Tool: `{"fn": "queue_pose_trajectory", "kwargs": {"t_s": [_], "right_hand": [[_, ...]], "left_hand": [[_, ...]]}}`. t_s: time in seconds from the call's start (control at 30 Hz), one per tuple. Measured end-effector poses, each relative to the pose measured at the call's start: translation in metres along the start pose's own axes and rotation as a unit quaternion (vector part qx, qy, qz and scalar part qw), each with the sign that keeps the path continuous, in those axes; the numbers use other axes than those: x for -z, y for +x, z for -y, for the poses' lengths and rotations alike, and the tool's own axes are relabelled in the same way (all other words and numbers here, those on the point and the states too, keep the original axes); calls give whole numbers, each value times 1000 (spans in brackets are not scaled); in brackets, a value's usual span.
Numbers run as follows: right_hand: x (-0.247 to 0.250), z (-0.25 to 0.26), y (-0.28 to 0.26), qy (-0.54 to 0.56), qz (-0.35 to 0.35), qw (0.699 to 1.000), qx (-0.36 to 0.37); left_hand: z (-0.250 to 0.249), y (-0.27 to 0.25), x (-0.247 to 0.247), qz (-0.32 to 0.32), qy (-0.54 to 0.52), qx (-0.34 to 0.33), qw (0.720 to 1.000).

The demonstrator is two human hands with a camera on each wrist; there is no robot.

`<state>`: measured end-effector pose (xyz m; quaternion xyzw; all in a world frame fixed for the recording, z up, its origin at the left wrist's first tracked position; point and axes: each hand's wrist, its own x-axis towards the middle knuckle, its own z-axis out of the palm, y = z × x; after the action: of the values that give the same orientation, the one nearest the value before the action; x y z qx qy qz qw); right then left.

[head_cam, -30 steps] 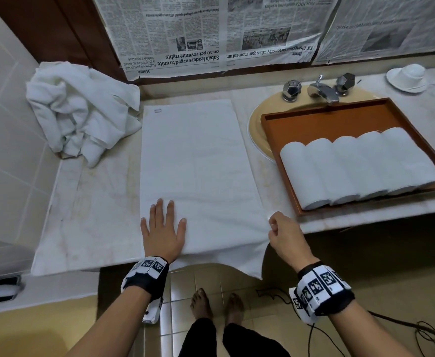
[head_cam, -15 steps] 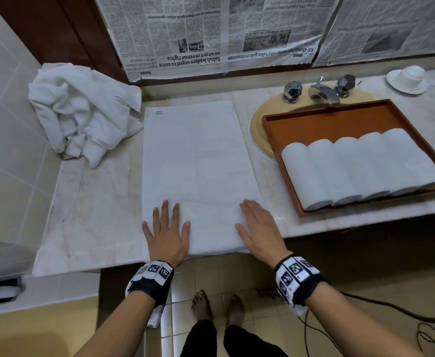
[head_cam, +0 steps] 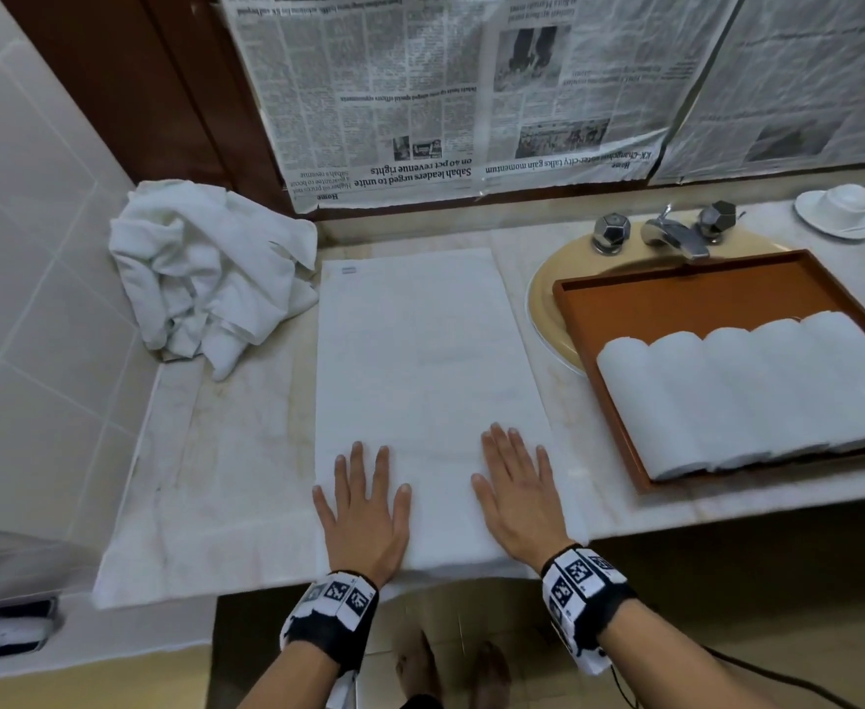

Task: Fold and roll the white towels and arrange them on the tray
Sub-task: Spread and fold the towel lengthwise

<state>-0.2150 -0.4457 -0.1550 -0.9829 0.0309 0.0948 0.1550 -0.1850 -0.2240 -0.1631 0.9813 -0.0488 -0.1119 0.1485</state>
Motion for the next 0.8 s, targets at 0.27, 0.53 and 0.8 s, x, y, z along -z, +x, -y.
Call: {"fn": "queue_pose_trajectory", "kwargs": {"t_s": [0.27, 0.53, 0.8], "right_hand": [[18, -13, 21, 25, -40, 997, -66], [21, 46, 112, -15, 34, 997, 69], [25, 0, 137, -37, 42, 998, 18]], "left_hand": [[41, 20, 27, 15, 2, 26, 1000], [-10, 113, 42, 34, 36, -71, 996], [5, 139, 33, 53, 53, -43, 996]]}}
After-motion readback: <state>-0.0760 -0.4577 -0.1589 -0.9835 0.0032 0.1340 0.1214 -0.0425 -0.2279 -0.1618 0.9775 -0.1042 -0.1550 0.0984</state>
